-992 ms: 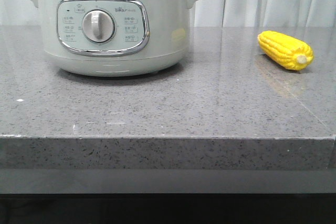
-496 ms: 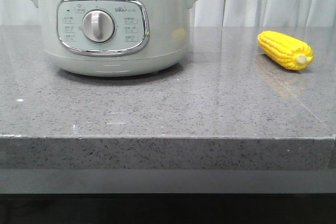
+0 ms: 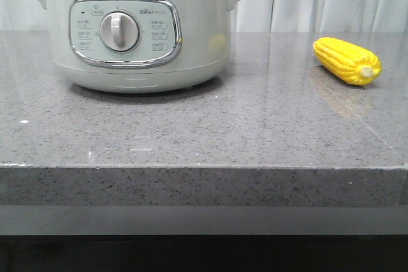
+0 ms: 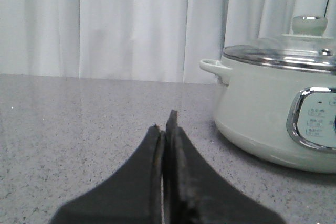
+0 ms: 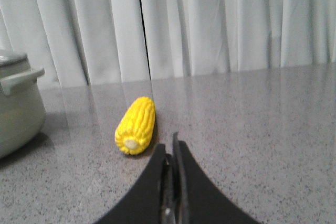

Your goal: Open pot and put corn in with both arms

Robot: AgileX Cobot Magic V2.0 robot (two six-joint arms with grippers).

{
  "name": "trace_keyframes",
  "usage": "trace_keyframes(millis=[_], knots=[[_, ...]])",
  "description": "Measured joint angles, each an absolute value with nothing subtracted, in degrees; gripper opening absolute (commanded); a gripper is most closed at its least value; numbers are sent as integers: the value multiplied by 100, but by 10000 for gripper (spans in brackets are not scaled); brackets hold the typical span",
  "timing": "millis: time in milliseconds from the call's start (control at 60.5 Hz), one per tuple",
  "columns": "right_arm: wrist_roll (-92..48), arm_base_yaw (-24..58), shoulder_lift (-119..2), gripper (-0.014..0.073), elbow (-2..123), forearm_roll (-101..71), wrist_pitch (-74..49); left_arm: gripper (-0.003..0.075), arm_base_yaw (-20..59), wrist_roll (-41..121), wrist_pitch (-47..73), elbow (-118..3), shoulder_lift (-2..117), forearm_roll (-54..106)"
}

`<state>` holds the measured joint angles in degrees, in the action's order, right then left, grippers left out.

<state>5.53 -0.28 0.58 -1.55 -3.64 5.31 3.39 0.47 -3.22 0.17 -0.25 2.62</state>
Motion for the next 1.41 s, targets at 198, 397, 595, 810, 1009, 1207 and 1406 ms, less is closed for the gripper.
trace_keyframes(millis=[198,397,595,810,1009,1207,1406], knots=[[518,-28,58,-67,611,-263,-183,-20,339,47,206,-942,-25,352],[469,-28,-277,-67,2095,0,-1463,-20,339,47,1460,-2648,355,352],[461,-28,-1303,-67,3467,40,-2545,-20,339,95,2817,-4084,1476,329],[457,-28,-2230,-67,4079,40,-3334,-20,339,218,3295,-4522,2381,320],[448,-28,-2800,-67,4081,40,-3650,-20,339,227,3362,-4522,2780,320],[448,-28,-3099,-62,4081,40,-3685,-17,339,227,3362,-4522,3010,320],[448,-28,-3121,225,4081,40,-3720,240,339,227,3362,-4522,3058,320]])
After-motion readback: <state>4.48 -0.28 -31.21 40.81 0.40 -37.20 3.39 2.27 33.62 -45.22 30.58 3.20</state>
